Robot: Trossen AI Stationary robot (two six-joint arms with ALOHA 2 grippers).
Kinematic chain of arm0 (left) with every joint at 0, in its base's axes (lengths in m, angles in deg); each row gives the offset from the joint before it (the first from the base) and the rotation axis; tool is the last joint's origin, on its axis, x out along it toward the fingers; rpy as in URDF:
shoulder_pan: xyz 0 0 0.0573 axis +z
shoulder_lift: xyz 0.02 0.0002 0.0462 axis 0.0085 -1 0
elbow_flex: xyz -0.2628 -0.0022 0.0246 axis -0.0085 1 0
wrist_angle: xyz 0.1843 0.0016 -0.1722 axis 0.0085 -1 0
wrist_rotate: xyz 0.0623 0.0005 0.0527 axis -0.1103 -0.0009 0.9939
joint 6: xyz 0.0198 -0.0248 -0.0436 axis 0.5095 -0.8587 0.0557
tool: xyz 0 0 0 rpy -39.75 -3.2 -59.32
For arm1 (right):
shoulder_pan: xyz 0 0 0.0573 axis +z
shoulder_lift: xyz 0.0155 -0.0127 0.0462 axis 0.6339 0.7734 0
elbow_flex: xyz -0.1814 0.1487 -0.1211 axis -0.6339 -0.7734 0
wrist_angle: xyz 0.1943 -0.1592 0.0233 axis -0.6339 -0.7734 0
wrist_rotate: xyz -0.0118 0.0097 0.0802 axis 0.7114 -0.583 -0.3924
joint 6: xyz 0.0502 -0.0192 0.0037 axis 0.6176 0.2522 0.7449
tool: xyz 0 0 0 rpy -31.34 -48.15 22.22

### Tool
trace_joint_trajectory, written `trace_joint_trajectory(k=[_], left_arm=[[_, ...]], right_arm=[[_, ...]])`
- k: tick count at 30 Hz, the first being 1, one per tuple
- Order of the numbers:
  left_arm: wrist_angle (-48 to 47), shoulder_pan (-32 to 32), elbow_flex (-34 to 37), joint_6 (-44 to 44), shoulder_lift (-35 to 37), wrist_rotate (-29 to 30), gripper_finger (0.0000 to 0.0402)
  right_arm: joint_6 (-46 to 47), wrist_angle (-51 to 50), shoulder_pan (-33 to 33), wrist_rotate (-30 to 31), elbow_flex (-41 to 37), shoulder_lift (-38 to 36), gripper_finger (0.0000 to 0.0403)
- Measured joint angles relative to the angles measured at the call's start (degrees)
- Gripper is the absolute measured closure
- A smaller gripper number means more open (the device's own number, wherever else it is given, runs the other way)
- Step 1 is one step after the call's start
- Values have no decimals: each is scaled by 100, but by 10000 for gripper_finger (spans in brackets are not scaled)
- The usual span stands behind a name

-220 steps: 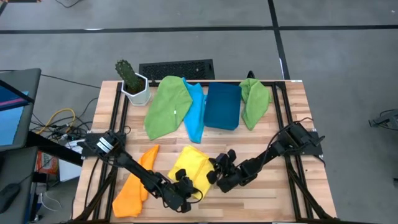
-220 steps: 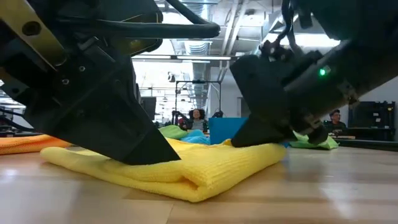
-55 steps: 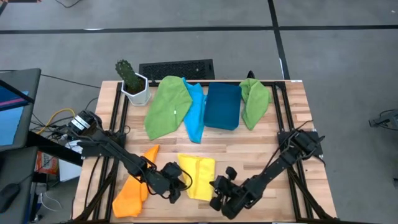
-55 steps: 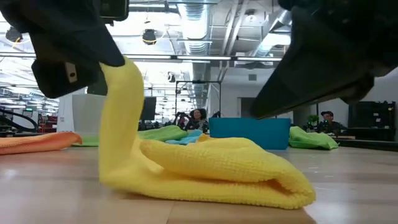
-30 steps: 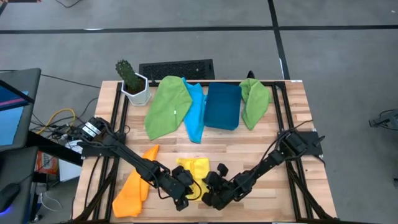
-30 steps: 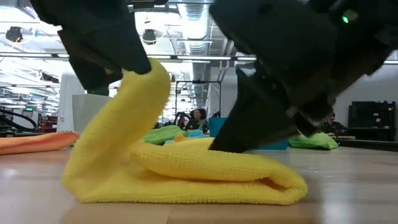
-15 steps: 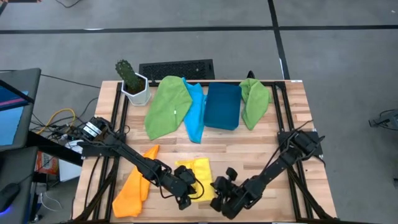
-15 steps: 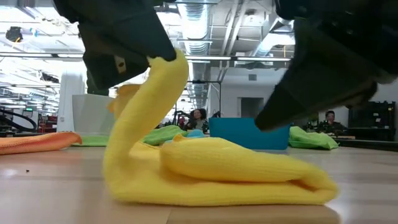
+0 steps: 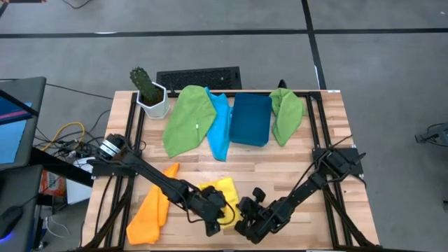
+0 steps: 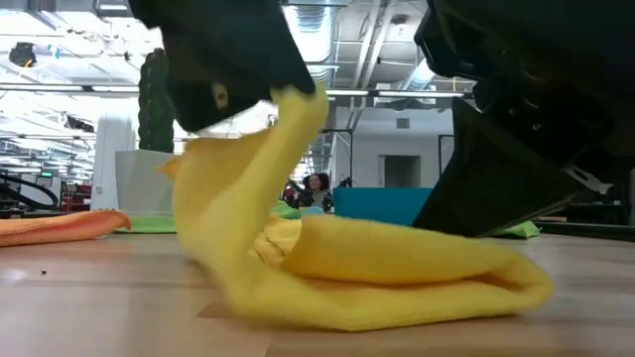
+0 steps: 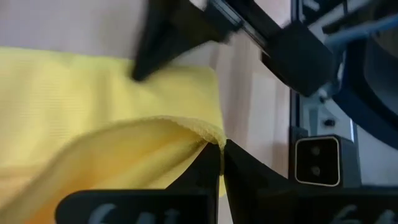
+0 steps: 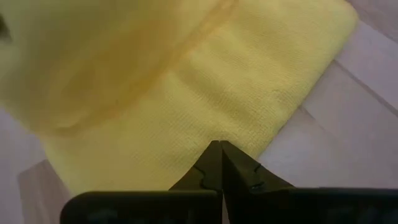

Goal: Fold microfiber towels
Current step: Fold the yellow towel

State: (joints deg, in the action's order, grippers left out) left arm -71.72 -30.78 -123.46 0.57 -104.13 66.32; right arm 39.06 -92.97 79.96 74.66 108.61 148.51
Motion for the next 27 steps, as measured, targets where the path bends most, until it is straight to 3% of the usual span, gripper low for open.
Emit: trace_joint_trajectory(k=[10,15,21,27], left_arm=[[-533,32,-1007,468,-700,-80,401],[-745,176,-1159,584,-691,-7,401],[-750,280,-1505,784,-911,-509,401],[-729,288,-1654,902,-966,-434,401]], right_arm=[[-15,8,93,-81,0,0,382],[-18,24,203,-100,0,-2,376],[-29,22,307,13,0,-25,378],[90,-46,584,184,0,-120,378]])
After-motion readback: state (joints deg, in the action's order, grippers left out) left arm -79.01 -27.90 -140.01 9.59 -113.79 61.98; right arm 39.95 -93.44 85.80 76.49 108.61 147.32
